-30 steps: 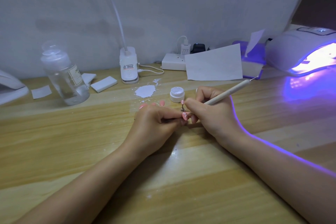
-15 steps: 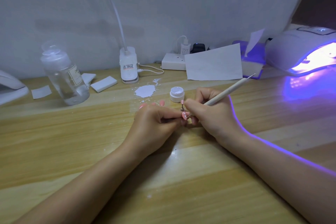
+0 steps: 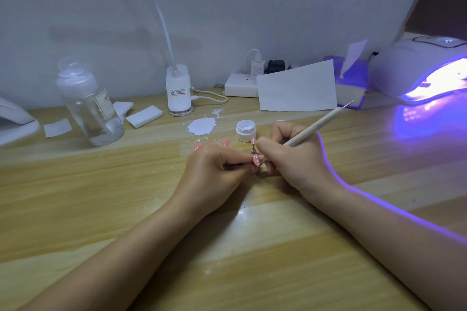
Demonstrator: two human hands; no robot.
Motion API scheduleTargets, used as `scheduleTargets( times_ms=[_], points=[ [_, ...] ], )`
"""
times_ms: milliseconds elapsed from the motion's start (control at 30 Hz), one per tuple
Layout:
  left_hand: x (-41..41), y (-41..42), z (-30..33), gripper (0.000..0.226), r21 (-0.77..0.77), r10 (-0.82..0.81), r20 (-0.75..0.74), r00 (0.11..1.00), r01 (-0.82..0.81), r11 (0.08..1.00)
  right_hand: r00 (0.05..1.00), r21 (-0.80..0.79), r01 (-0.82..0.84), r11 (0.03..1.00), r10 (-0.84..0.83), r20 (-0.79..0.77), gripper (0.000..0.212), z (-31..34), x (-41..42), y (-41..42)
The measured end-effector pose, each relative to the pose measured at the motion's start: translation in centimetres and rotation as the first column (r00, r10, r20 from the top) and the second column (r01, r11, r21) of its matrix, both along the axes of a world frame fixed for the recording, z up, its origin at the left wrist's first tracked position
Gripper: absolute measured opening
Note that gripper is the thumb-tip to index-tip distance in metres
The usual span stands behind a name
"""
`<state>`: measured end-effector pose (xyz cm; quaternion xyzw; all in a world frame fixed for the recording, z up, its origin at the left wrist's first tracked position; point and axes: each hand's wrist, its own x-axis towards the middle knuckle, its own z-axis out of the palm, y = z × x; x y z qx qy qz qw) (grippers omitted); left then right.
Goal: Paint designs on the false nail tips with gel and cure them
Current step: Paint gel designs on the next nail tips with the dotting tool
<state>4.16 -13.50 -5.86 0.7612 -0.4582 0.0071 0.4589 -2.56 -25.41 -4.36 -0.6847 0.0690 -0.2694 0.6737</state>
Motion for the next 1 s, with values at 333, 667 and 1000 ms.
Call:
scheduleTargets(
  times_ms=[333,667,1000],
  points=[
    [-0.25,-0.07,0.32,0.017,0.022,0.012,-0.036,0.999,-0.011,1.000,1.000,-0.001,-0.003,1.000,0.003,-0.001,0.048,0.00,-0.03,-0.04],
    [-0.26,-0.08,0.26,0.017,0.011,0.006,-0.035,0.999,-0.005,1.000,1.000,0.019,-0.006,1.000,0.006,0.008,0.051,0.07,-0.03,0.02],
    [-0.09,-0.11,0.12,0.016,-0.020,0.015,-0.005,1.000,-0.016,1.000,1.000,0.006,0.000,1.000,0.000,0.014,0.045,0.05,-0.02,-0.04]
  ],
)
